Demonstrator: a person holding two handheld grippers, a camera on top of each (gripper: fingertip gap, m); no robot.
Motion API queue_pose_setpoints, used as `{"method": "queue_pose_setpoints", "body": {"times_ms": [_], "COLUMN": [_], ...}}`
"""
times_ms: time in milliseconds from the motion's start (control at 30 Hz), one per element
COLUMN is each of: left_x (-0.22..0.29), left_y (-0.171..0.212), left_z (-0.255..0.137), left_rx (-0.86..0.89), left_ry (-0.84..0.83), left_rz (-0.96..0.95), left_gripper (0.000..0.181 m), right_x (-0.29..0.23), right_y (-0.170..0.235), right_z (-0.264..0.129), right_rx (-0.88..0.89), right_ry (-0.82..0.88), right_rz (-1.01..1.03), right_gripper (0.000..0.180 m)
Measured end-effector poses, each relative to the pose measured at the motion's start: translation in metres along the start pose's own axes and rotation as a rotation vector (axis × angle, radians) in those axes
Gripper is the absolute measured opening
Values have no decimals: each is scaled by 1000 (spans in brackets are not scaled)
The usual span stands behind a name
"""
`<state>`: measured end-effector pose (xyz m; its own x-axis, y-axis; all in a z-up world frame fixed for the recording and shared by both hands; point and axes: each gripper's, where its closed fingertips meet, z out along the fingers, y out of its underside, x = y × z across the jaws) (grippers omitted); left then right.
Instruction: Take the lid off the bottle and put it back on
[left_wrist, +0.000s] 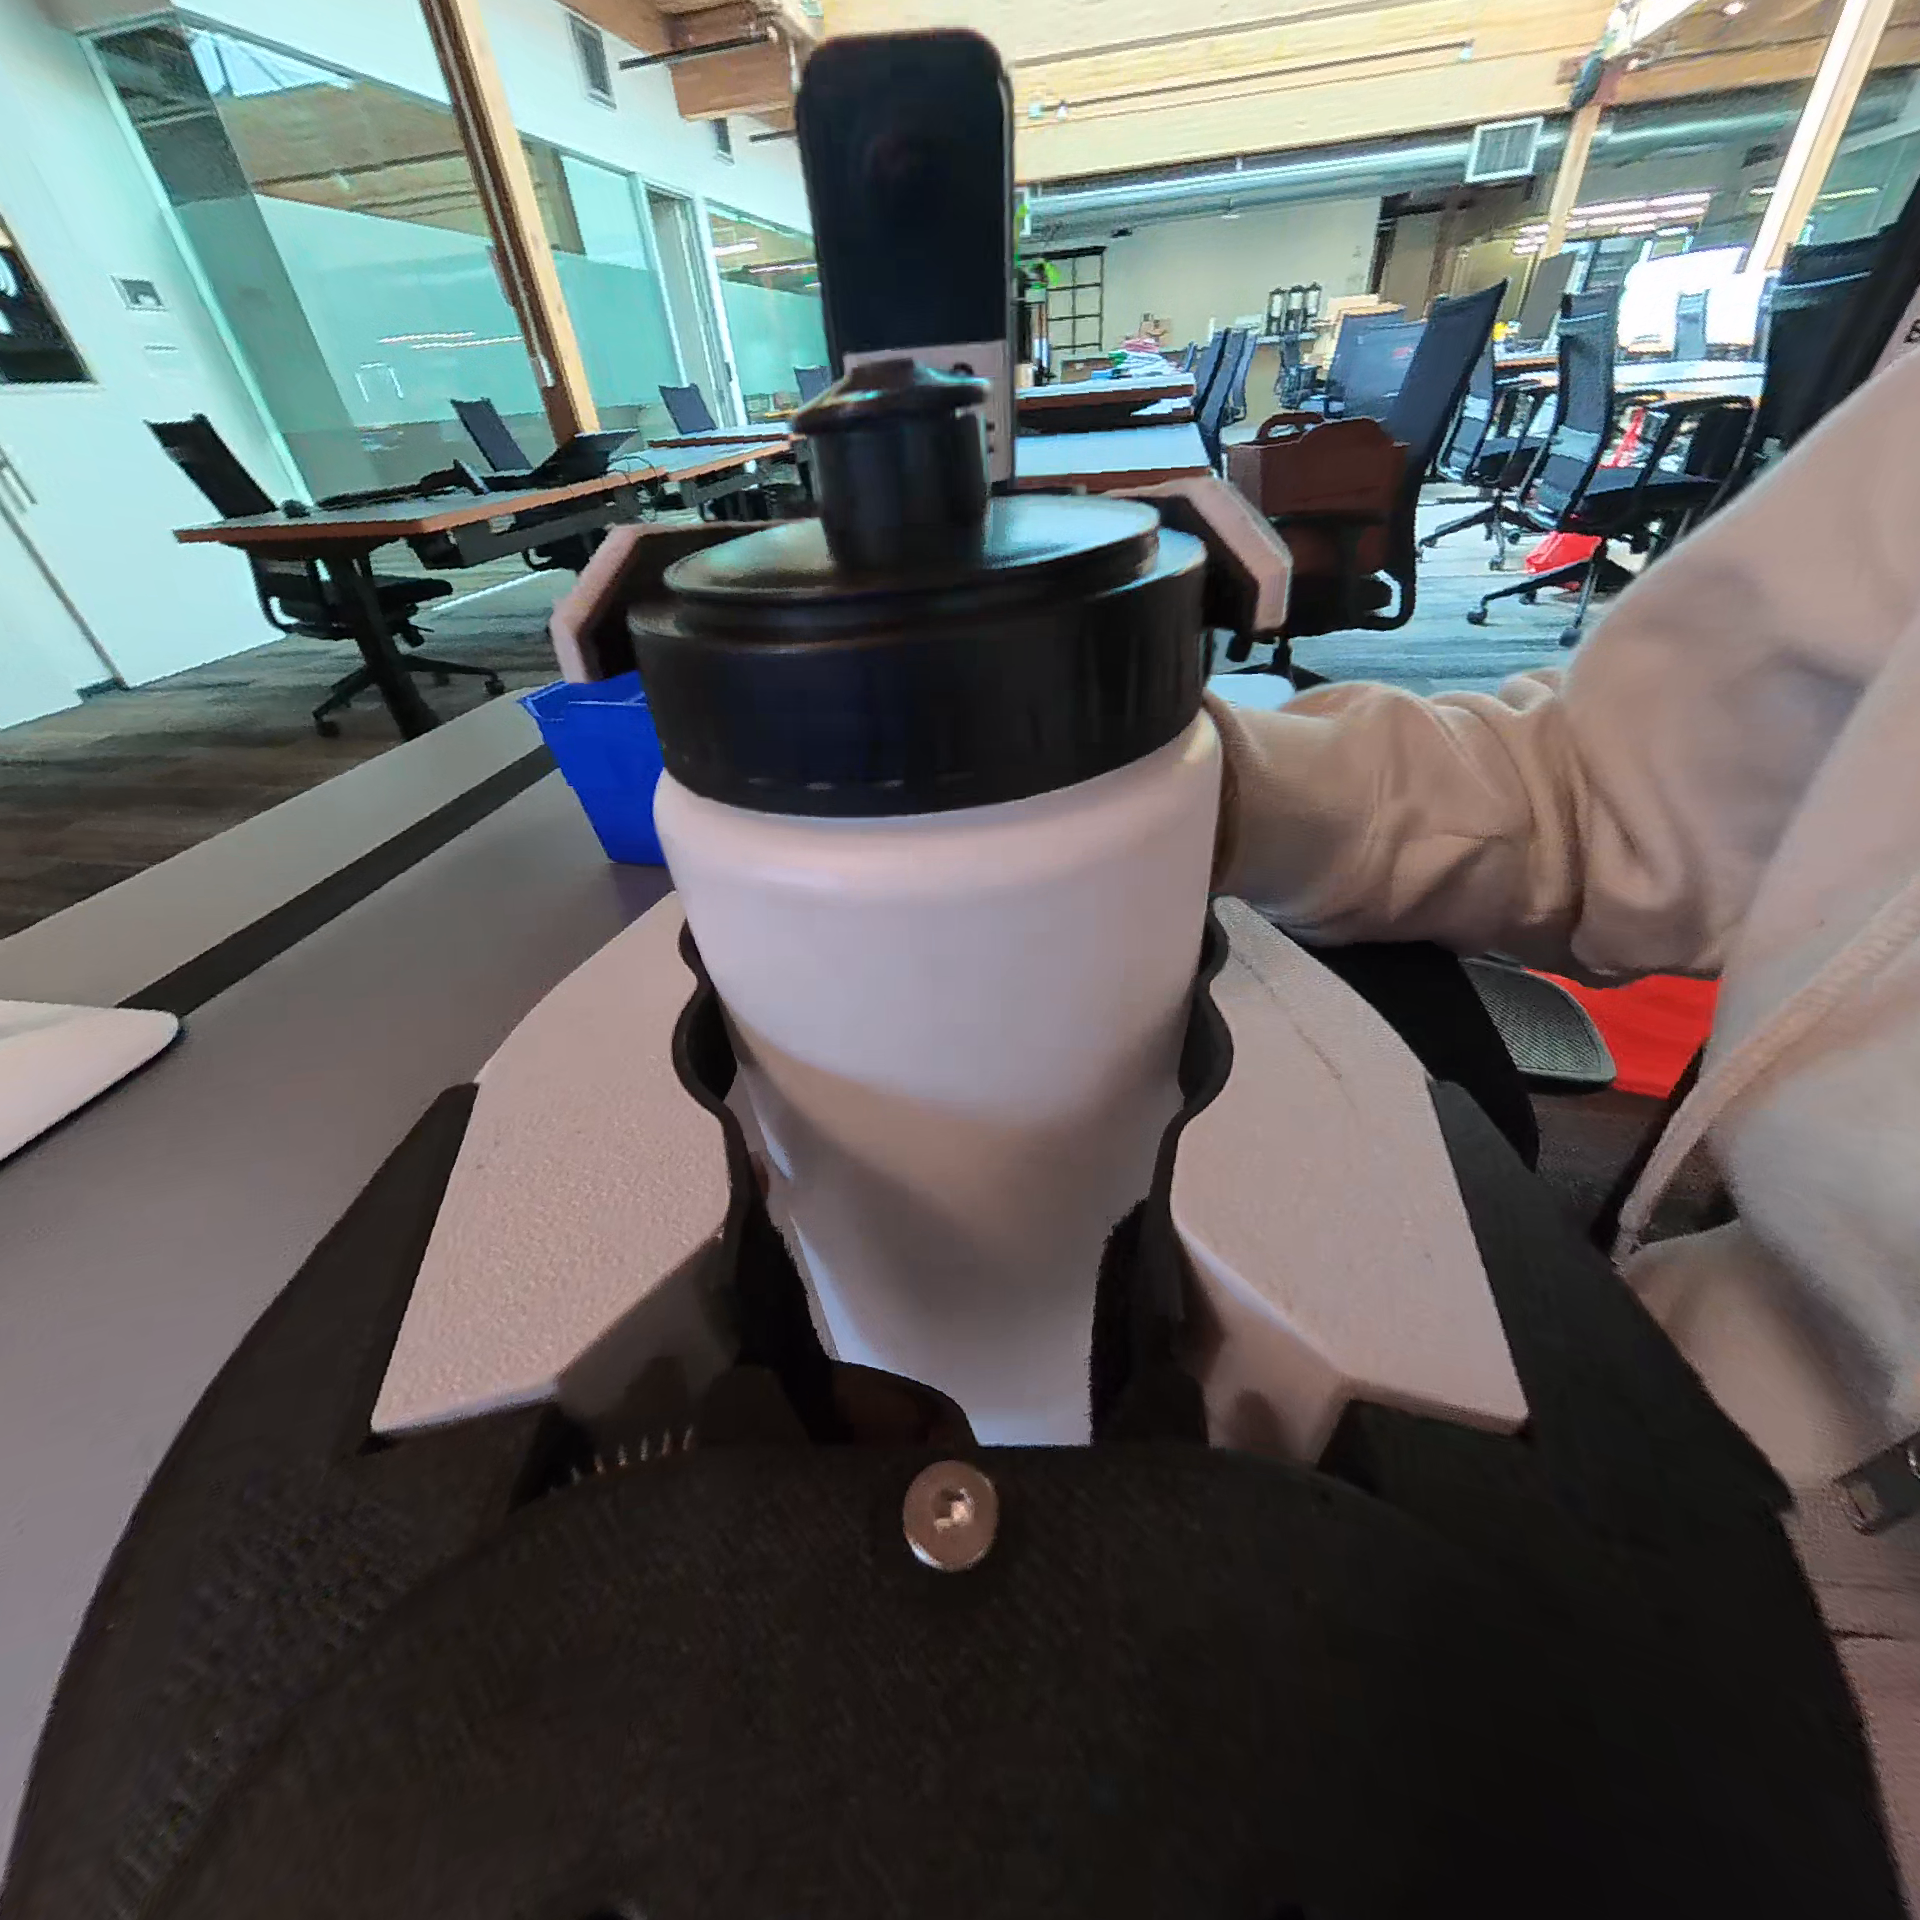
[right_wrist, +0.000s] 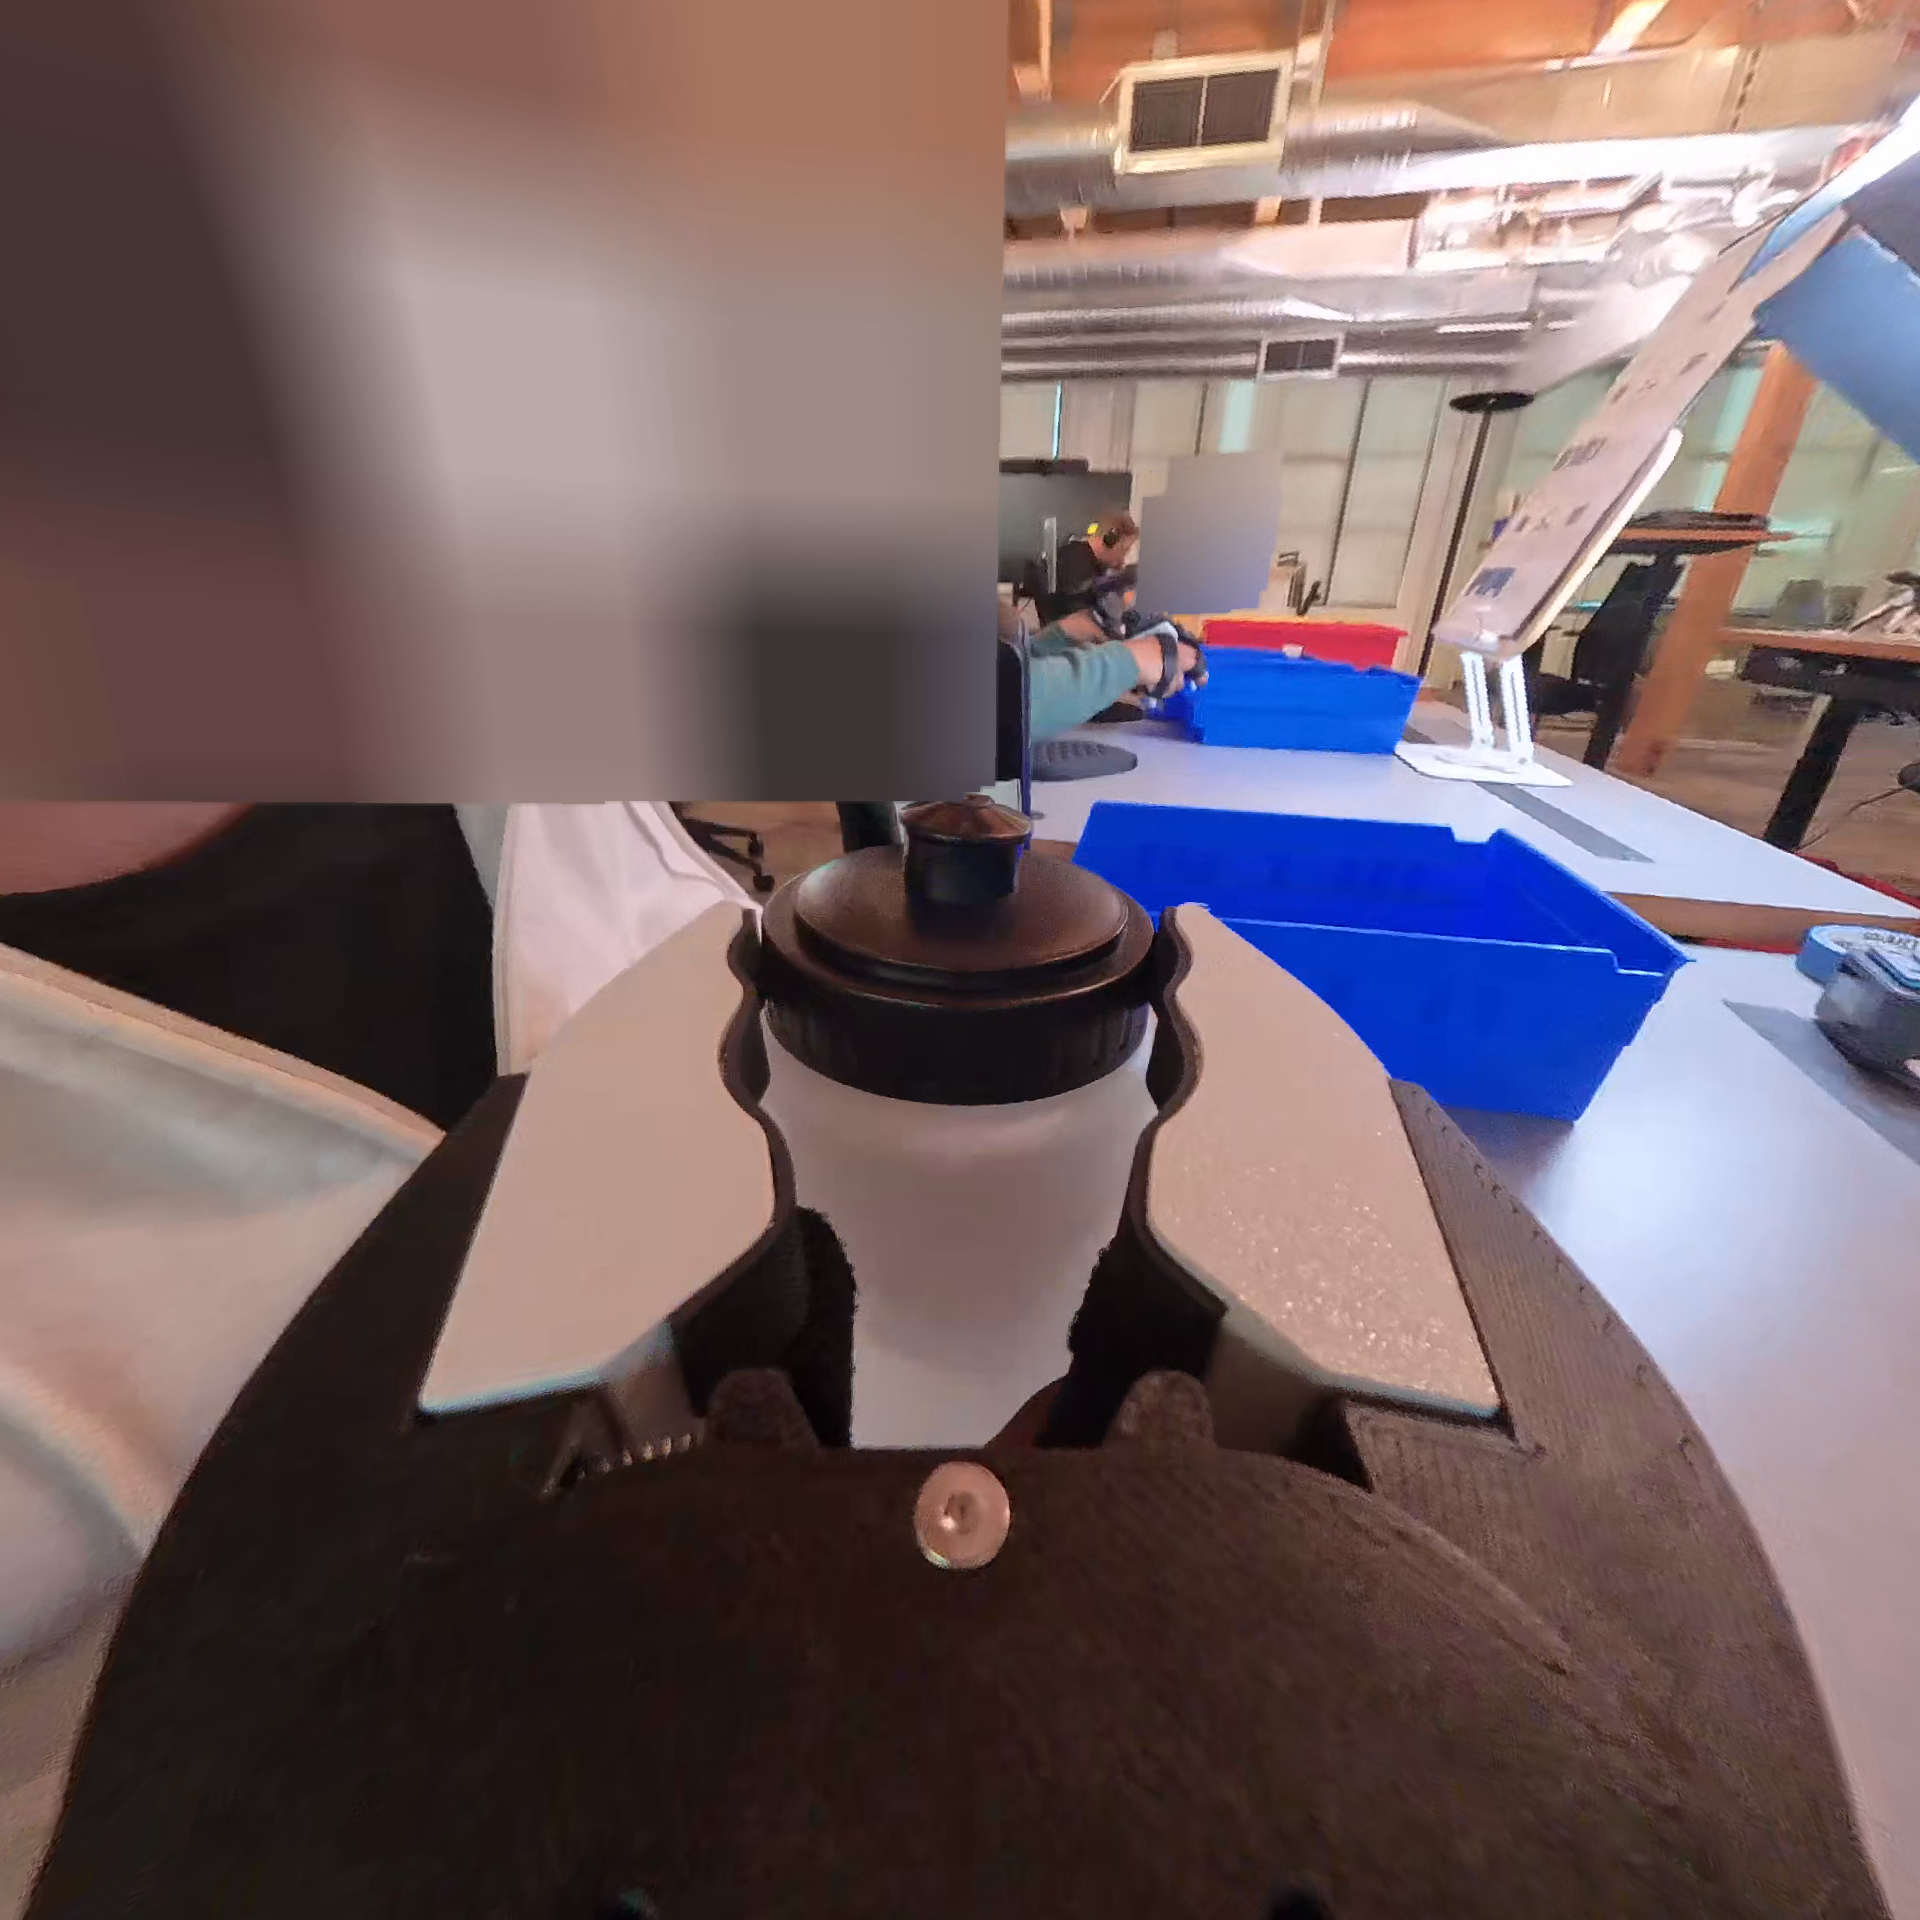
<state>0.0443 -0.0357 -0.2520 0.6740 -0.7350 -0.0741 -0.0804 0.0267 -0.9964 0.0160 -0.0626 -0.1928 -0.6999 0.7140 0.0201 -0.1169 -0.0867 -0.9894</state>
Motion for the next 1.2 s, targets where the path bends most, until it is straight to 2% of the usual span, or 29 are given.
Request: {"method": "queue_pose_setpoints", "body": {"times_ms": [100,133,233,333,400,467,533,767,867,933,1000,1100,1200], "left_x": [-11,-14,-16,-16,-16,-16,-15,-4,-7,-9,-9,-9,-10], "left_y": [0,1,1,1,1,1,1,0,1,1,1,1,1], "left_z": [-2,-2,0,2,1,-1,-2,-1,-3,-5,-4,-2,-3], "left_rx": [7,4,2,-1,0,7,12,19,28,31,29,26,28], "left_ry": [-90,-123,-180,-207,-201,-188,-161,-98,-102,-114,-130,-146,-155], "left_rz": [-11,-3,13,26,21,9,-1,18,0,-3,2,11,10], "left_gripper": [87,87,87,87,87,87,87,87,87,87,87,87,87], "right_x": [11,18,19,22,25,25,23,0,3,8,22,23,17], "right_y": [0,-3,-16,-5,5,6,6,4,3,5,5,1,-4], "right_z": [0,-2,-4,-3,-3,-1,2,3,6,7,3,-2,-2], "right_rx": [-5,9,98,-18,-143,-158,-173,-63,-31,-34,-25,-9,-14], "right_ry": [123,214,436,667,756,717,602,-75,-117,-8,218,516,745], "right_rz": [21,35,44,-23,-87,-70,-55,9,38,49,52,62,-22], "right_gripper": [71,80,88,95,76,75,75,75,75,79,103,106,104]}}
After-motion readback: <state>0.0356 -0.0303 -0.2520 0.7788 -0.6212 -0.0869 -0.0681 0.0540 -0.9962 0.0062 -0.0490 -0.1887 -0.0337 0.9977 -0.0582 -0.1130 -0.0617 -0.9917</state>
